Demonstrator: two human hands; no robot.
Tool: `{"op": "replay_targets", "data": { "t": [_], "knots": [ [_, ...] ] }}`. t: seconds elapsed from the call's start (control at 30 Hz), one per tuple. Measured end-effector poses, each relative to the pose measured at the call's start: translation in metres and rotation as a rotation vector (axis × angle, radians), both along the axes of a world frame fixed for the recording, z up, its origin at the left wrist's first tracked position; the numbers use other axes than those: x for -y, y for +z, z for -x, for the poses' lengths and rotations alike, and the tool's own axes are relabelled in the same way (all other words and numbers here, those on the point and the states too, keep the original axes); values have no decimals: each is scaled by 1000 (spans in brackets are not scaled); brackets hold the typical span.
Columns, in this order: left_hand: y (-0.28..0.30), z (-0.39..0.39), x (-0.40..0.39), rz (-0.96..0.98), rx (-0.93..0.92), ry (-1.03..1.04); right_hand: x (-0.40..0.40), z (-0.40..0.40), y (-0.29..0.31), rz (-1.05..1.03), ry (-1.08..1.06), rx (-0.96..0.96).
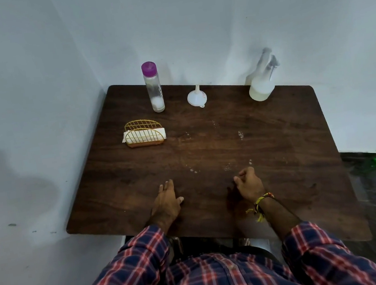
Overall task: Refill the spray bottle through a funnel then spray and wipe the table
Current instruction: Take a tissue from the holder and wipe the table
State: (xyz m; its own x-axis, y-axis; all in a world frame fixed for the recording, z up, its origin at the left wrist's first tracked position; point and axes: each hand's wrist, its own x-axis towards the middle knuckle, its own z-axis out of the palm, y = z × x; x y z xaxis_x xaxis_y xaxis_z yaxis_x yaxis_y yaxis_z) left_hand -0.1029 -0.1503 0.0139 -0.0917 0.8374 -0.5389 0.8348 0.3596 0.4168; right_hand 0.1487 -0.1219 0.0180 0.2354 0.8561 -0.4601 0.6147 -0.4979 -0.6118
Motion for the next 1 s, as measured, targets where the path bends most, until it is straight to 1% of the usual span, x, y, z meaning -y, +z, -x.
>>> {"op": "replay_targets", "data": {
  "t": [0.23,0.4,0.57,0.7,0.8,0.9,1.0],
  "knots": [
    [1,-3,1,90,-49,-60,-8,-16,-9,60,117,-24],
    [-3,-2,4,97,-91,-97,-16,-23,-16,80,118,-15],
    [-4,0,2,123,-110,-116,-24,-19,-12,64,102,-41],
    [-3,5,-4,115,-147,-157,-26,-16,-14,53,118,16],
    [-3,11,-7,93,-142,-125,-22,-8,-4,18,117,62],
    [-2,10,-7,61,-142,-112,-24,-1,1,-35,117,68],
    [1,8,-15,120,-188,-129,-29,5,0,-59,101,74]
  ]
}}
